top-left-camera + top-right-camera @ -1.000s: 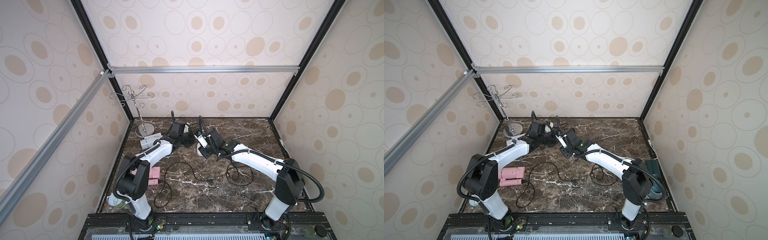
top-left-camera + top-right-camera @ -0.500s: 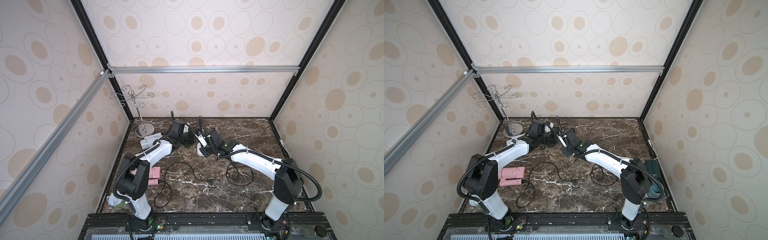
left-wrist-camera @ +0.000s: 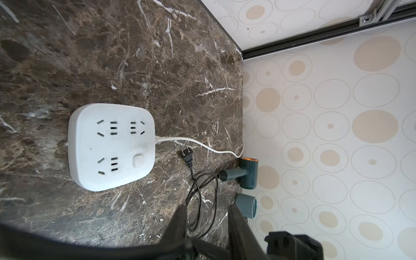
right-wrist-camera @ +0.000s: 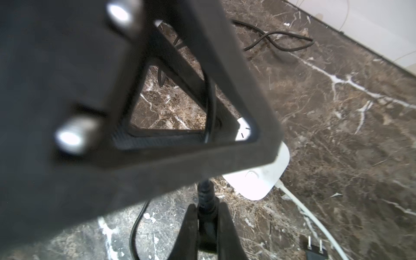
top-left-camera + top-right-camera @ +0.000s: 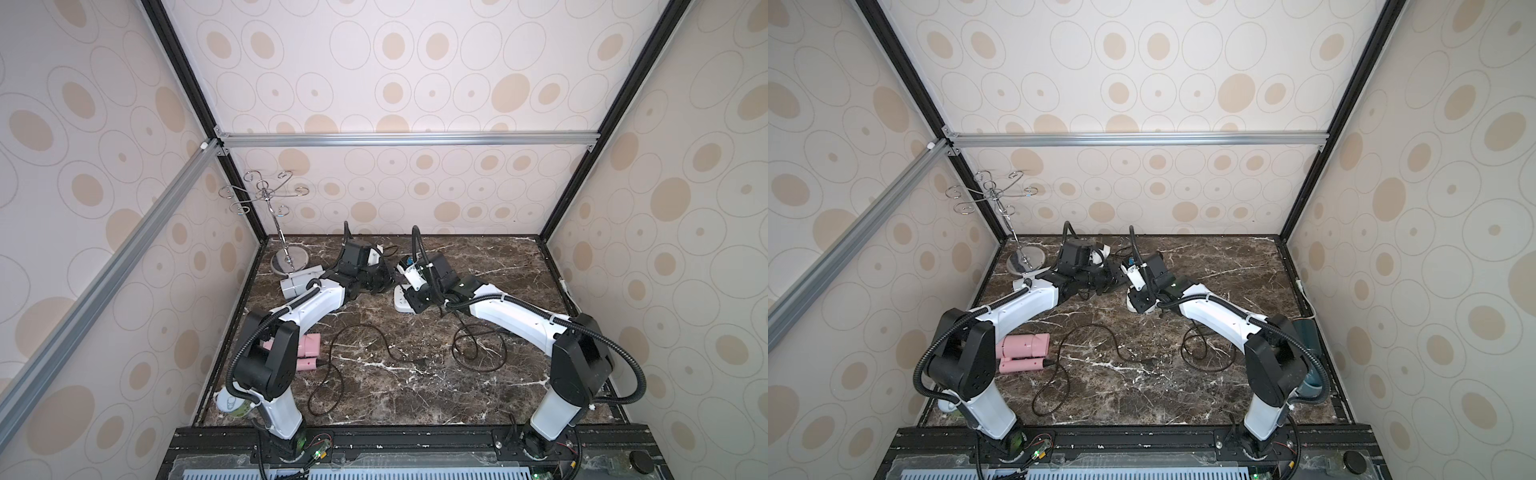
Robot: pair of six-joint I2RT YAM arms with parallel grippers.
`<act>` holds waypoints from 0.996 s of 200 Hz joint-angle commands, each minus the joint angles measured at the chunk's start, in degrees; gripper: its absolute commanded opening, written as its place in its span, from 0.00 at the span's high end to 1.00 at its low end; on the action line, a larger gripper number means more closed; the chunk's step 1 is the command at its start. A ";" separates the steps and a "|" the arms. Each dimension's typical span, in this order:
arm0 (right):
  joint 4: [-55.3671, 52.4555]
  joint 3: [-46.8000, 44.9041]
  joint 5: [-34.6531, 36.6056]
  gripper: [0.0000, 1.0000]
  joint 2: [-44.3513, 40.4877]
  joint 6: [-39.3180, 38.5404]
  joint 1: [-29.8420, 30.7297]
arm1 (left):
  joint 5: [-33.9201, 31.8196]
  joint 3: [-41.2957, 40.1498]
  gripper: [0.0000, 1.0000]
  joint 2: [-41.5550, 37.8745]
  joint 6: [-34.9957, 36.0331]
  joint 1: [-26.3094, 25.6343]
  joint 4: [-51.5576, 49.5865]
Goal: Charge the blow dryers
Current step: Pick up the plug from the center of the board.
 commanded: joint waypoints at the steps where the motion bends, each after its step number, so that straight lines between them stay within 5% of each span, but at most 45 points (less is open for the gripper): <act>1: 2.72 -1.99 -10.18 1.00 -2.82 5.41 -2.62 | 1.88 1.73 0.70 -1.64 1.54 -0.21 1.20; 47: 8.22 -4.27 -21.81 1.00 -2.73 10.54 -4.65 | 2.44 2.18 1.00 -1.09 2.41 -0.03 2.60; 123: 8.32 -1.79 -27.19 1.00 -0.59 13.51 -4.92 | 2.23 1.36 1.00 -0.74 3.72 -0.01 2.67; 179: 6.47 -1.14 -26.27 1.00 -0.97 12.56 -5.31 | 2.84 0.72 0.69 -0.31 4.50 0.17 1.67; 199: 6.88 -1.09 -27.23 1.00 -0.64 13.12 -5.39 | 3.10 0.45 0.79 -0.45 4.45 0.19 2.38</act>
